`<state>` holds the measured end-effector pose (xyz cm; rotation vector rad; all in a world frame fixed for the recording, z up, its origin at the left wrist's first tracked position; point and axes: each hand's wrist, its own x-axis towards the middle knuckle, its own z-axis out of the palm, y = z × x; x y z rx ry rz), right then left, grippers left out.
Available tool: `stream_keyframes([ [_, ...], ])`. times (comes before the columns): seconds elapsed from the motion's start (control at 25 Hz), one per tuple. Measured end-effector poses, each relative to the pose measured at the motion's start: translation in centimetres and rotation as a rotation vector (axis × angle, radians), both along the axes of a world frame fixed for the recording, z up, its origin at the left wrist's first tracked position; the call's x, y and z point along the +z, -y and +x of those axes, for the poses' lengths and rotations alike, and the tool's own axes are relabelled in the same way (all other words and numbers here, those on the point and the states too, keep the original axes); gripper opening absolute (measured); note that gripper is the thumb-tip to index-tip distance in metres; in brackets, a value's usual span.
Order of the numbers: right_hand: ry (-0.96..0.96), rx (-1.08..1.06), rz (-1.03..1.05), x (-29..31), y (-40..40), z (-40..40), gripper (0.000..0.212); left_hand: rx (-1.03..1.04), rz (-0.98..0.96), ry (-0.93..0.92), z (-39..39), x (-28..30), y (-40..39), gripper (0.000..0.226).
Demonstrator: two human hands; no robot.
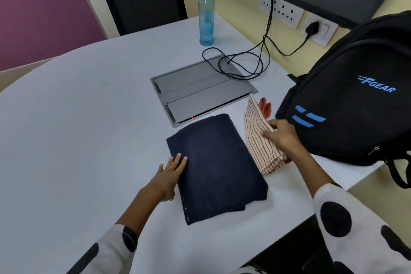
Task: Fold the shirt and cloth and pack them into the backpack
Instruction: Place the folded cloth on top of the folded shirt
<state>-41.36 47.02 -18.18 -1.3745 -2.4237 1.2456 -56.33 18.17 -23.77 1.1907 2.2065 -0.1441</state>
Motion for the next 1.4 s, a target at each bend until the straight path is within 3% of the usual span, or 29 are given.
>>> stream_keyframes([
  [0.12,-0.121,0.056,-0.021,3.3,1.8,-2.4,0.035,0.026,0.023,0.020,-0.1,0.0,-0.1,0.108],
  [0.28,-0.406,0.074,-0.513,3.3,5.2,-5.0,0.030,0.039,0.051,0.033,-0.1,-0.4,-0.1,0.096],
  [0.36,-0.404,0.067,-0.716,0.5,7.1,-5.2,0.028,0.062,0.089,0.028,-0.3,-0.4,-0.1,0.085],
  [0.44,-0.281,0.081,-0.737,-2.7,8.6,-4.3,0.032,0.111,0.180,-0.021,-0.1,0.2,0.1,0.072],
  [0.56,-0.171,0.041,-0.641,-5.5,9.1,-2.6,0.036,0.270,0.517,-0.142,0.5,0.7,0.2,0.054],
  [0.64,-0.156,0.045,-0.537,-5.6,9.2,-2.1,0.038,0.264,0.707,-0.125,0.8,0.6,-0.3,0.056],
  [0.8,-0.110,0.044,-0.267,-5.6,9.6,-1.5,0.043,-0.047,0.544,-0.022,1.0,-1.0,-2.7,0.112],
  [1.0,-0.071,-0.010,-0.158,-6.1,9.9,0.0,0.046,-0.066,0.352,-0.046,2.3,-3.5,-3.1,0.130],
  [1.08,0.016,0.046,0.015,-6.2,10.7,0.1,0.047,-0.050,0.310,-0.068,2.6,-3.5,-3.0,0.131],
  [1.16,0.103,0.194,0.274,-6.1,11.6,-0.3,0.063,-0.033,0.281,-0.066,2.7,-3.1,-3.2,0.131],
  [1.32,0.138,0.699,0.625,-6.8,11.3,-0.6,0.111,-0.020,0.271,-0.051,2.7,-2.8,-3.6,0.144],
  [1.4,0.181,0.775,0.680,-8.2,10.6,0.1,0.115,-0.003,0.265,-0.030,2.8,-2.6,-3.9,0.144],
])
